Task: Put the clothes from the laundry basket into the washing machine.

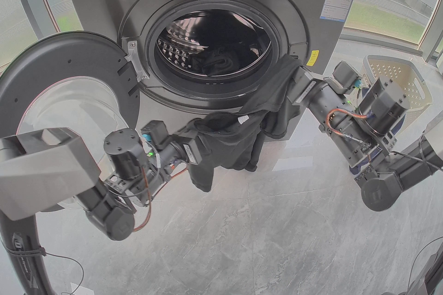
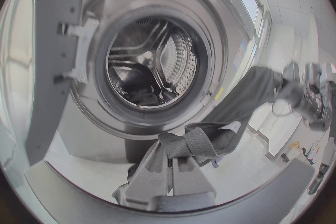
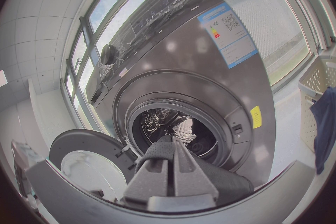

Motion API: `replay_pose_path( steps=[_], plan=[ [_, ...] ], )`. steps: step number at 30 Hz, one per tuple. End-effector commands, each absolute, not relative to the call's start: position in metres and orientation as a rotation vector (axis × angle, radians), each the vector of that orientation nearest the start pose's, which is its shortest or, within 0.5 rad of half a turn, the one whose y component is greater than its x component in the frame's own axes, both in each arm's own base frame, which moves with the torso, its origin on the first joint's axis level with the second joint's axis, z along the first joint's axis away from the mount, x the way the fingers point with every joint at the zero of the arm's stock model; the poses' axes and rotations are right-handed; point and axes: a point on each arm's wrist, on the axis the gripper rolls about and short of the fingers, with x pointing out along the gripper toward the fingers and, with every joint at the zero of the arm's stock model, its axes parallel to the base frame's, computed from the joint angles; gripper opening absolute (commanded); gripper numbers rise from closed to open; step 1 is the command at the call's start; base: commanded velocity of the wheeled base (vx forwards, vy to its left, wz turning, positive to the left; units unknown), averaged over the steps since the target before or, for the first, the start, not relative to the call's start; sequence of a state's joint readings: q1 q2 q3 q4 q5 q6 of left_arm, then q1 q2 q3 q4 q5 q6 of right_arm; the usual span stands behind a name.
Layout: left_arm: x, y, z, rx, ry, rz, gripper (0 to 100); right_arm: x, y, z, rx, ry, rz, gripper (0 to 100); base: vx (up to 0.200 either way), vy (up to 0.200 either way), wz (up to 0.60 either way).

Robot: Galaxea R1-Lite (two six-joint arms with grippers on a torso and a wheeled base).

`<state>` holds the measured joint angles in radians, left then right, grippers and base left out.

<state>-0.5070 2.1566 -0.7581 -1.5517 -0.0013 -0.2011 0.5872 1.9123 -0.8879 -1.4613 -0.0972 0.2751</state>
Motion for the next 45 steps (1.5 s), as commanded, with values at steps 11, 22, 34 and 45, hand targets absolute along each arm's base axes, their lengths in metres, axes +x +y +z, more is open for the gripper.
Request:
replay_pose_path(
  steps=[11,22,34,45],
  plan=[
    [0.270,-0.124,0.186,-0.246,-0.277,-0.518,0,0.275,0.165,0.199,0.360,-0.319,0.526,0,0.000,0.000,0.00],
    [0.258,-0.115,0.218,-0.267,-0.394,-0.524,0,0.273,0.164,0.185,0.306,-0.278,0.509,0,0.000,0.000,0.00],
    [0.255,-0.094,0.213,-0.246,-0.374,-0.465,0,0.267,0.169,0.182,0.325,-0.261,0.467,0,0.000,0.000,0.00],
    [0.242,-0.099,0.213,-0.232,-0.367,-0.561,0,0.260,0.167,0.196,0.334,-0.306,0.479,0,0.000,0.000,0.00]
  ],
)
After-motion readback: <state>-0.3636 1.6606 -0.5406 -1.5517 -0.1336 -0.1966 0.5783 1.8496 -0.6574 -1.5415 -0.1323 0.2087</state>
